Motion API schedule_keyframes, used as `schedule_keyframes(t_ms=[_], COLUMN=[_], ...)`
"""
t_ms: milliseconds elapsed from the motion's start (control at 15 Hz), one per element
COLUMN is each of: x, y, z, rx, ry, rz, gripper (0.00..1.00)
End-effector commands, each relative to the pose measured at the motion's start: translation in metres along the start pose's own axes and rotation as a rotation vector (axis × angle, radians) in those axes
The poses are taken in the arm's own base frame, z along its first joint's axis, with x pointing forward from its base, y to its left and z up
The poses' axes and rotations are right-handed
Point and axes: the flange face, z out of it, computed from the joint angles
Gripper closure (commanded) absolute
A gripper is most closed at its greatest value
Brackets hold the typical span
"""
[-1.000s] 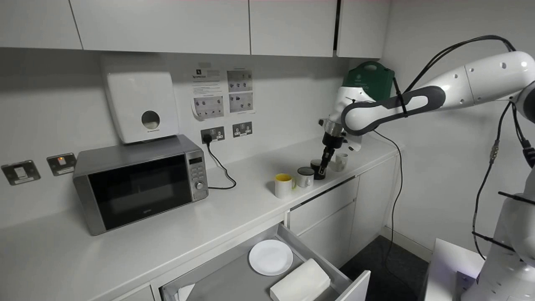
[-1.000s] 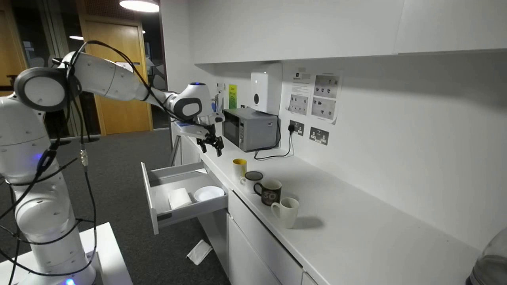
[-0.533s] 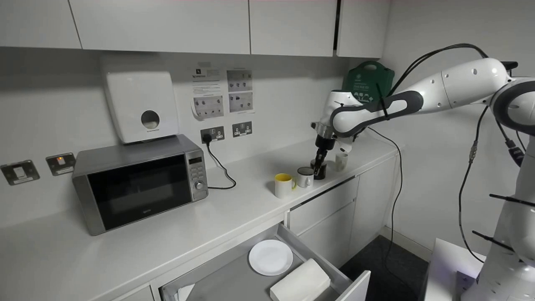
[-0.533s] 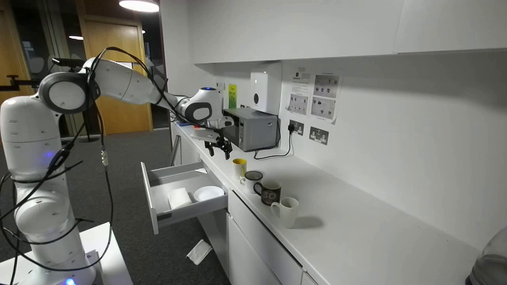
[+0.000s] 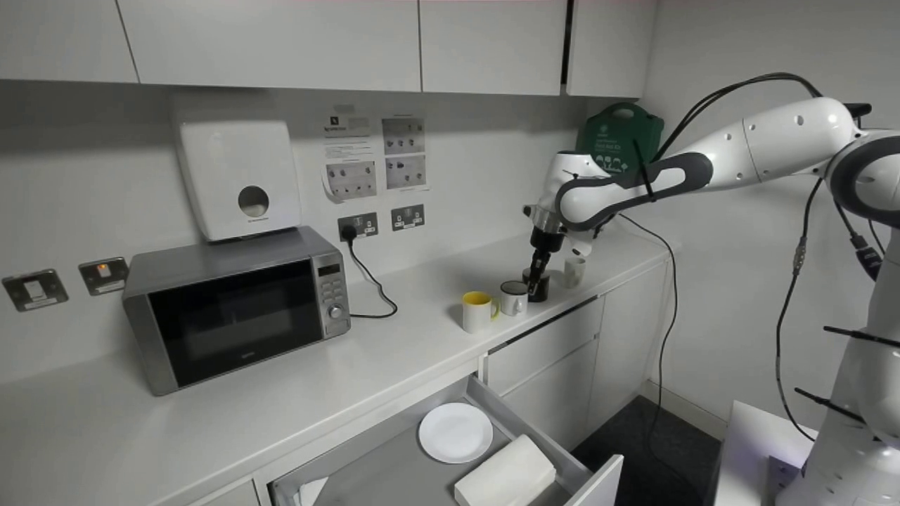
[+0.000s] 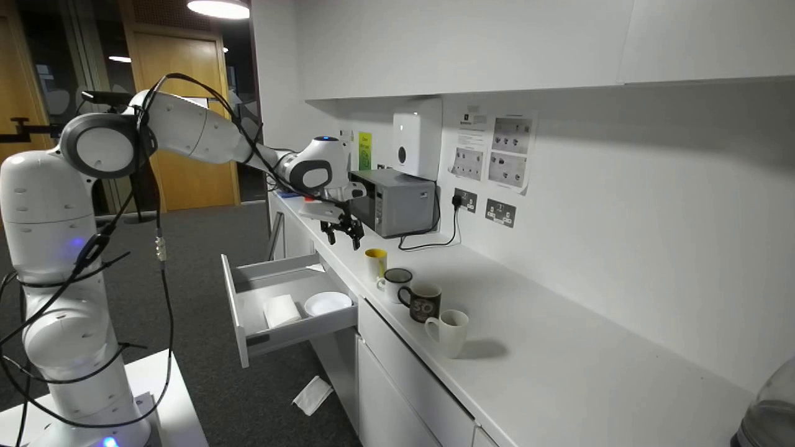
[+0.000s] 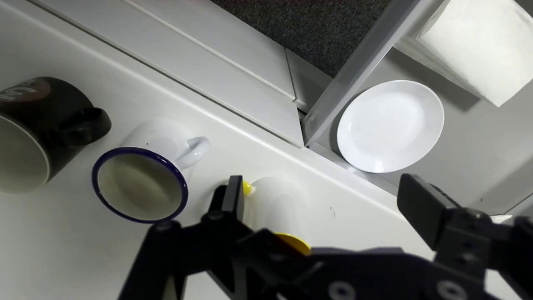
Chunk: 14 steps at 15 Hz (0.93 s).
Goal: Pick the cup and put it in the drawer
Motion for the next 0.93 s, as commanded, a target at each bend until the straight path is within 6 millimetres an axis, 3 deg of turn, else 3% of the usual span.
schedule_keyframes(t_ms=[0,867], x=[0.0003,0.0008], y=[-0.0001,0.0021], z=[-0.0007,0.0030], rx=[0.000,-0.006], ry=[-0.001,0.007], rz=[0.000,0.022], gripper=[0.00,0.00])
